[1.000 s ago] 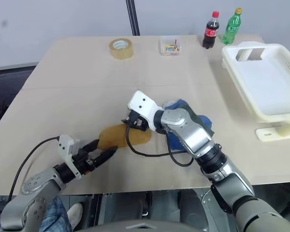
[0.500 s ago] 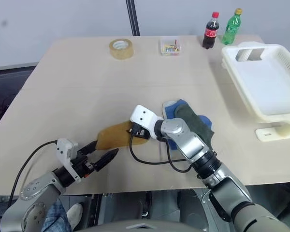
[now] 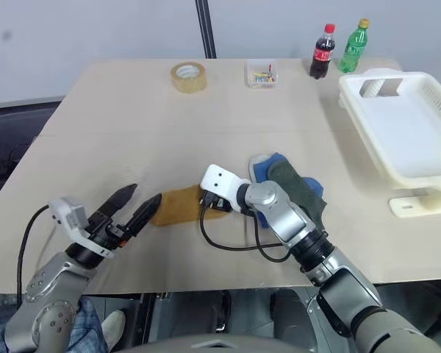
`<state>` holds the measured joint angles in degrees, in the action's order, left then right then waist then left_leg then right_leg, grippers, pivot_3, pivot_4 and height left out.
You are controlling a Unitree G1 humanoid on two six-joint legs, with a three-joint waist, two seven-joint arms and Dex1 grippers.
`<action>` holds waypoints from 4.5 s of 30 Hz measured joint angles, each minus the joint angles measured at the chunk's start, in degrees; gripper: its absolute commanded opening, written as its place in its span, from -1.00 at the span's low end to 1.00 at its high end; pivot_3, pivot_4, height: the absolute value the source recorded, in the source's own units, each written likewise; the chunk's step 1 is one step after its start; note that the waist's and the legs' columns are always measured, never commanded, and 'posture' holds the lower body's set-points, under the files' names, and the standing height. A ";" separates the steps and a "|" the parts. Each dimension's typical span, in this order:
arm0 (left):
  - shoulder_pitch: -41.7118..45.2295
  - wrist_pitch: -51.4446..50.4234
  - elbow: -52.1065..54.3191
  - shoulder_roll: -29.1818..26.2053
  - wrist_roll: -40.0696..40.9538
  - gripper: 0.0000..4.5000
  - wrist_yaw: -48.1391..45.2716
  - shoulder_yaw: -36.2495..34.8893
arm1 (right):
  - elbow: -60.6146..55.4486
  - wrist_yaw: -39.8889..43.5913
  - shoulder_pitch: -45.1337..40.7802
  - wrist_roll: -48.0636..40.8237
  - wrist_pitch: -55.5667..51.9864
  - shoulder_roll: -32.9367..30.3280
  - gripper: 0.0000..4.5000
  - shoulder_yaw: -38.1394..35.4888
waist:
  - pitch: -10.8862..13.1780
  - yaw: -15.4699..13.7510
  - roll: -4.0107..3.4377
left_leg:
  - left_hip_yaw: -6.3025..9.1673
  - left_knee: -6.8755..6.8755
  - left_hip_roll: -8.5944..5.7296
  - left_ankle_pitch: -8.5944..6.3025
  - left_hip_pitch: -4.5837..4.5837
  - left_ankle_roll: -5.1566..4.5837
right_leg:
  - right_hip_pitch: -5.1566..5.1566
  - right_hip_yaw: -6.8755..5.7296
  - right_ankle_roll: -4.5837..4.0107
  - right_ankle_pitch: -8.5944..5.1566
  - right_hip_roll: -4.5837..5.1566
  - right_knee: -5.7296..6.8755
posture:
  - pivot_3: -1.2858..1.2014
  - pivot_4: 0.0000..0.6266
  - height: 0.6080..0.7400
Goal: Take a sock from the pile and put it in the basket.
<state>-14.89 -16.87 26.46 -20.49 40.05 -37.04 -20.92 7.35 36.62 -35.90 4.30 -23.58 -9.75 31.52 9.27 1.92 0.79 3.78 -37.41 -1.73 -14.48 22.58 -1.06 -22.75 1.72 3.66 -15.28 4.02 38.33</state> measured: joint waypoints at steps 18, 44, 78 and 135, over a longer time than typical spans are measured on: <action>3.10 -22.41 -5.22 -9.31 3.18 0.99 5.06 2.11 | -0.15 -0.13 0.21 0.95 -0.25 -0.06 0.20 -0.17 | -0.29 -0.28 -0.30 | 0.15 0.00 -0.04 0.00 -0.11 0.00 | 0.18 -0.14 0.00 0.00 -0.01 -0.03 | 0.03 -0.52 0.97; 16.33 -50.84 -27.38 -6.30 38.82 0.99 8.71 -7.60 | -4.15 1.60 0.89 0.90 -0.52 1.20 0.20 -0.96 | -0.53 -0.46 -0.50 | 0.32 0.13 -0.06 0.02 -0.10 0.05 | 0.26 -0.23 0.00 0.00 0.03 -0.28 | 0.03 -0.52 0.97; 22.52 -46.17 -28.15 3.07 51.26 0.99 17.20 -3.24 | -20.44 9.56 0.13 -5.38 -24.38 -9.89 0.20 -9.66 | -0.43 -0.89 -0.41 | 0.41 0.22 -0.06 0.08 0.30 0.16 | 0.01 -0.31 -0.02 -0.01 0.06 -0.44 | 0.03 -0.52 0.97; 38.21 -41.39 -42.84 14.58 33.05 1.00 7.91 2.31 | -29.32 -14.93 7.13 -18.19 -46.96 -0.40 0.99 -20.95 | -0.35 -1.20 -0.33 | 0.53 0.16 -0.17 0.17 0.30 0.26 | 0.14 -0.46 0.01 -0.01 0.01 -0.42 | 0.03 -0.52 0.97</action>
<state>23.32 -58.27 -16.38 -5.91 73.11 -29.12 -18.62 -21.97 21.68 -28.77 -13.90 -70.54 -10.14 10.57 8.92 0.72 0.45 4.31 -37.26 -1.90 -14.31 22.88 -0.80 -22.61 1.25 3.67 -15.29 4.03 37.91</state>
